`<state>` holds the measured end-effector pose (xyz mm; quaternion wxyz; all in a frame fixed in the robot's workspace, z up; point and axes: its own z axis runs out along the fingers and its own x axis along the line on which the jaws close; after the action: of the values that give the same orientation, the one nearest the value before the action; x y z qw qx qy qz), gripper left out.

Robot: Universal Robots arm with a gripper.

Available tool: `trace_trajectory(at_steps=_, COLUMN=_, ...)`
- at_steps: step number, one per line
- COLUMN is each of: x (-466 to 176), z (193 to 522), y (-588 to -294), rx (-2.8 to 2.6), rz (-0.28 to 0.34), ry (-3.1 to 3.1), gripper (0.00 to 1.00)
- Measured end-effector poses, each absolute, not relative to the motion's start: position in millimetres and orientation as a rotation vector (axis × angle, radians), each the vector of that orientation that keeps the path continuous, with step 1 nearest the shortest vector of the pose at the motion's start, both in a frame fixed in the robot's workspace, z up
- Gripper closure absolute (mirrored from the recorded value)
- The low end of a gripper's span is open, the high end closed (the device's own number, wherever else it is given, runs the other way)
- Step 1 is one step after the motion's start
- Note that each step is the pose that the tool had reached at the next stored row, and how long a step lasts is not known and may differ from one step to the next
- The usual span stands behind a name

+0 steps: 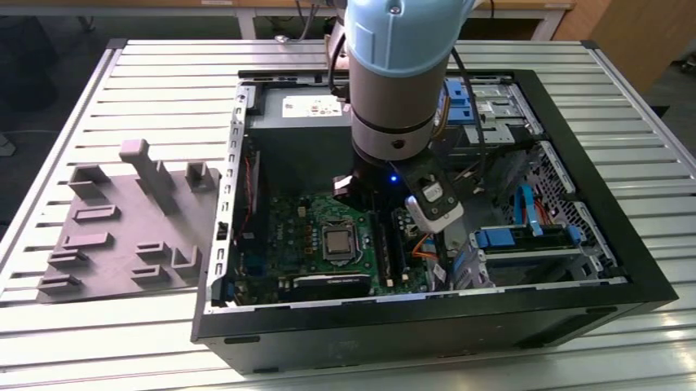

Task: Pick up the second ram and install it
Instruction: 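Insert the second ram into the second slot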

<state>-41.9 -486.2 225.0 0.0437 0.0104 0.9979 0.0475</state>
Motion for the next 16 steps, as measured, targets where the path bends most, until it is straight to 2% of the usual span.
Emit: trace_trajectory(at_steps=16, x=-41.9, z=224.5, y=-486.2, rx=0.032, rz=0.145, ry=3.051, gripper=0.89)
